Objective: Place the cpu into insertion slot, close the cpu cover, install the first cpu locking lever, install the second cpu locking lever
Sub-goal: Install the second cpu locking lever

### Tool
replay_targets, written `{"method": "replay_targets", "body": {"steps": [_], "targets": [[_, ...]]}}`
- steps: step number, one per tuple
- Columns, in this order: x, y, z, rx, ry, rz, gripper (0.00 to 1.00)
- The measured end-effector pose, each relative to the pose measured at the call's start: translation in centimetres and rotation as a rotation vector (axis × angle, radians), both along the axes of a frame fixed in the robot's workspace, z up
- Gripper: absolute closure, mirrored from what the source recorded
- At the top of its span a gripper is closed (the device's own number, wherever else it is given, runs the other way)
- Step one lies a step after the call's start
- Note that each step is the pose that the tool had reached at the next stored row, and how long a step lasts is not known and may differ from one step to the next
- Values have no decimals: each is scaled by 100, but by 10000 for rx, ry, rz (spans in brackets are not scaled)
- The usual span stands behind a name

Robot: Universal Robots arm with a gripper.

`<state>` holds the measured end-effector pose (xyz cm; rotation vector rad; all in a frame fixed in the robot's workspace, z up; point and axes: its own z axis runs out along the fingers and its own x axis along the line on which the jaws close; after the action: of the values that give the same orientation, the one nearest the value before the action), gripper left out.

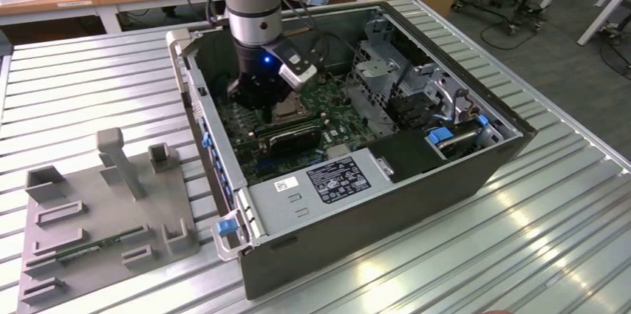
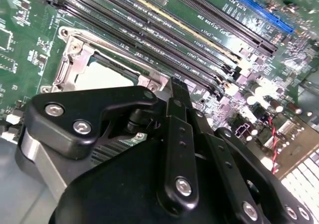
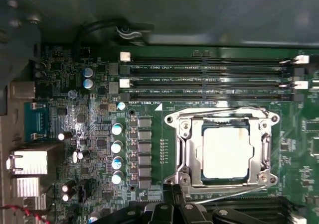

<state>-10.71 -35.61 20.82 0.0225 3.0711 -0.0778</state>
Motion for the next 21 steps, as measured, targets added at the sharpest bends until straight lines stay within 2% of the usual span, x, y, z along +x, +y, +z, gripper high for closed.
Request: {"method": "replay_targets", "body": {"steps": [10,17,21], "targets": [[7,0,164,-2,5,0,89],[7,0,178,-2,5,0,89],[8,0,230,-2,4,-1,89]]}}
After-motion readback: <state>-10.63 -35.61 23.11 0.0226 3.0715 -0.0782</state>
